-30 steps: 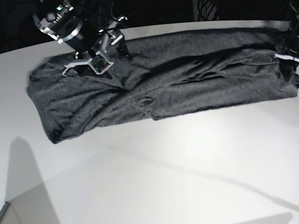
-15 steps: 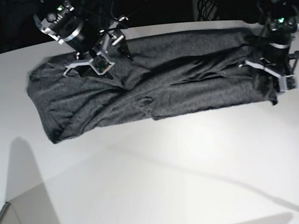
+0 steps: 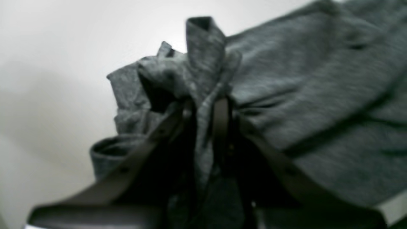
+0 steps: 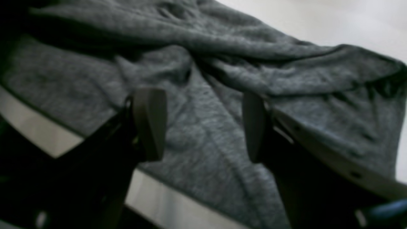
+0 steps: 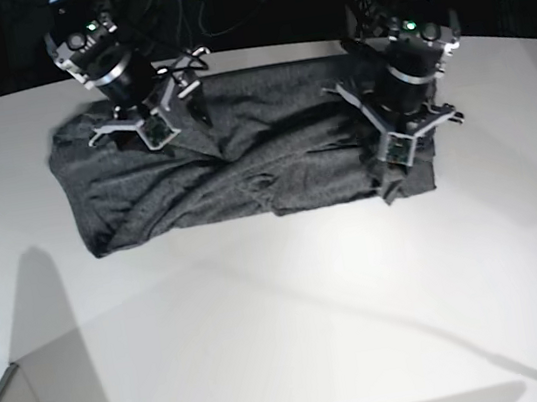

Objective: Layout the t-shirt on the table in an organized manner, then fold the t-shirt properly
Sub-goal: 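Fold the strip's end toward the right gripper with the left gripper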

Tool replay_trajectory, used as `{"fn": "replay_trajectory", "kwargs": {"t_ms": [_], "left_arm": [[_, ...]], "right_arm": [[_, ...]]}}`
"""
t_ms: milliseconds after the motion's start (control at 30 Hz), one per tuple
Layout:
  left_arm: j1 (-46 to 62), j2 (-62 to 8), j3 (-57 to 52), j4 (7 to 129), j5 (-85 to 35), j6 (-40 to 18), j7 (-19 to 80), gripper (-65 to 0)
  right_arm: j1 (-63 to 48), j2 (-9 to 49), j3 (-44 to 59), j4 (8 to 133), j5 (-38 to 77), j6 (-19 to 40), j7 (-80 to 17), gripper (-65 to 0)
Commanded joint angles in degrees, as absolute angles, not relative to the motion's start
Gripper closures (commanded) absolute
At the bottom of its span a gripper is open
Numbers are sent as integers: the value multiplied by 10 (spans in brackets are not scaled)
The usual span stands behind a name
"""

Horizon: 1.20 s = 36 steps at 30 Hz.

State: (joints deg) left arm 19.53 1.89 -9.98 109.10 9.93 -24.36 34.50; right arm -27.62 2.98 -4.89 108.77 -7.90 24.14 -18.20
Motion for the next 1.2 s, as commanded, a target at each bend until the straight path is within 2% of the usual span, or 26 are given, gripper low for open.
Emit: {"fn": "replay_trajectory", "kwargs": {"t_ms": [0, 267, 500, 1167], "left_arm": [[194, 21, -90, 1105, 99, -242, 328, 0], [194, 29, -33, 1113, 108, -240, 333, 0], [184, 36, 58, 1107, 164, -195, 328, 0], [166, 25, 123, 1050, 171, -191, 329, 0]], "right_arm": [[-272, 29, -42, 1099, -73, 240, -164, -377], [-268, 29, -7, 1099, -73, 240, -163, -377], [-262, 29, 3, 1099, -73, 240, -163, -377], [-254, 29, 50, 1099, -73, 240, -164, -377]]}}
